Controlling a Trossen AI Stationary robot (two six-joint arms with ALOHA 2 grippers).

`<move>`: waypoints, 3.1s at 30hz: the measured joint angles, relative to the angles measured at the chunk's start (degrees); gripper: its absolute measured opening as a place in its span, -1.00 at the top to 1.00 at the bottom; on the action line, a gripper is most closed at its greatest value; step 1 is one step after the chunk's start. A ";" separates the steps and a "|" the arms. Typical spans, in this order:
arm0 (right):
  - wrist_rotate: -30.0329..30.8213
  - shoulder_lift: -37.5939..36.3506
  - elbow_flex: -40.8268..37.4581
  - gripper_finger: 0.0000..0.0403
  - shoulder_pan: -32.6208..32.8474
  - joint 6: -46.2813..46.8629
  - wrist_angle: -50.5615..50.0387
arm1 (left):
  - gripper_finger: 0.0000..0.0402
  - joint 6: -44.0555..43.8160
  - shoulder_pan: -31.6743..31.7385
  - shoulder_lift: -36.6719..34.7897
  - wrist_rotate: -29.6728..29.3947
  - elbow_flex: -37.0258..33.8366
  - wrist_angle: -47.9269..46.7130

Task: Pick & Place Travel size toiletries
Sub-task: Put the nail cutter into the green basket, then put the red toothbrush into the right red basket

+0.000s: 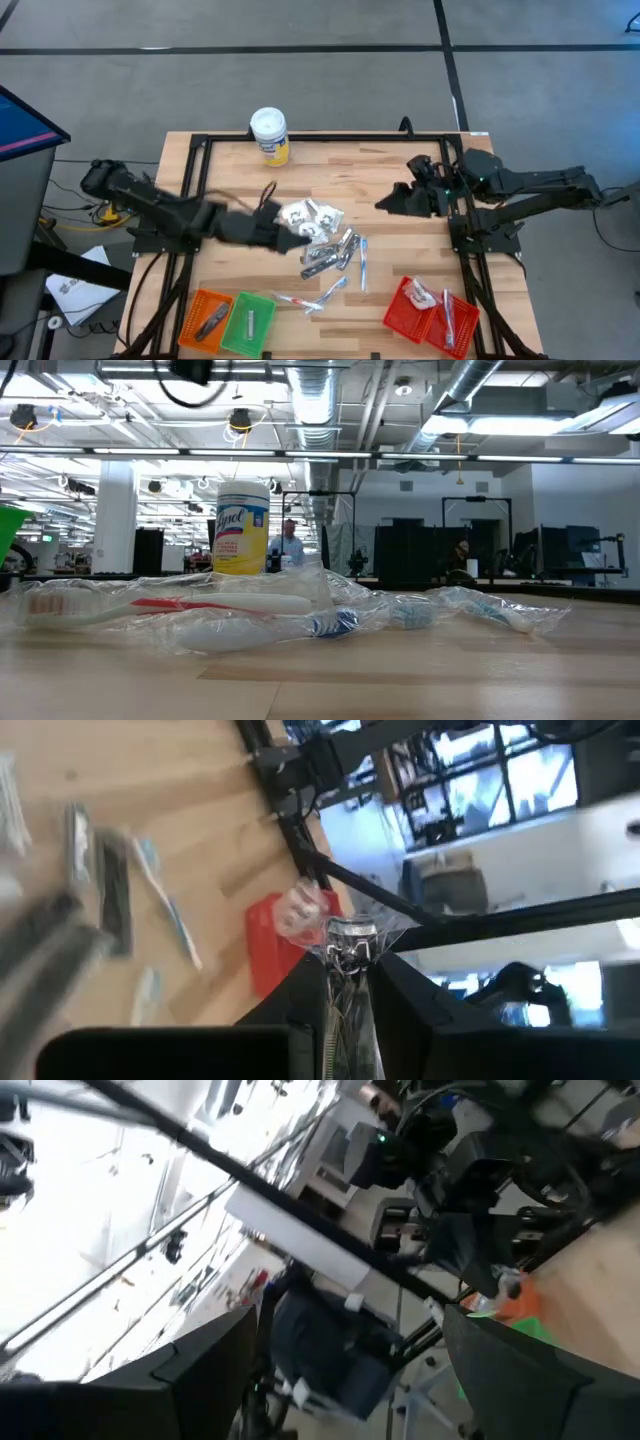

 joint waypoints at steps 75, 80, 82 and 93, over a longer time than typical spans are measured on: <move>13.13 6.94 -0.07 -0.55 20.34 -1.22 2.66 | 0.57 -35.30 -21.88 13.09 8.97 6.88 -29.20; 13.11 6.92 -0.07 -0.55 20.36 -1.74 2.16 | 0.68 -22.18 -15.63 10.47 5.27 6.91 -28.19; 13.14 6.92 -0.07 -0.55 20.80 -2.23 2.12 | 0.77 -15.34 -11.95 10.58 7.62 6.86 -26.08; 18.17 6.92 -0.07 -0.55 20.81 -2.25 0.01 | 1.00 16.84 1.59 13.26 26.81 6.86 -21.54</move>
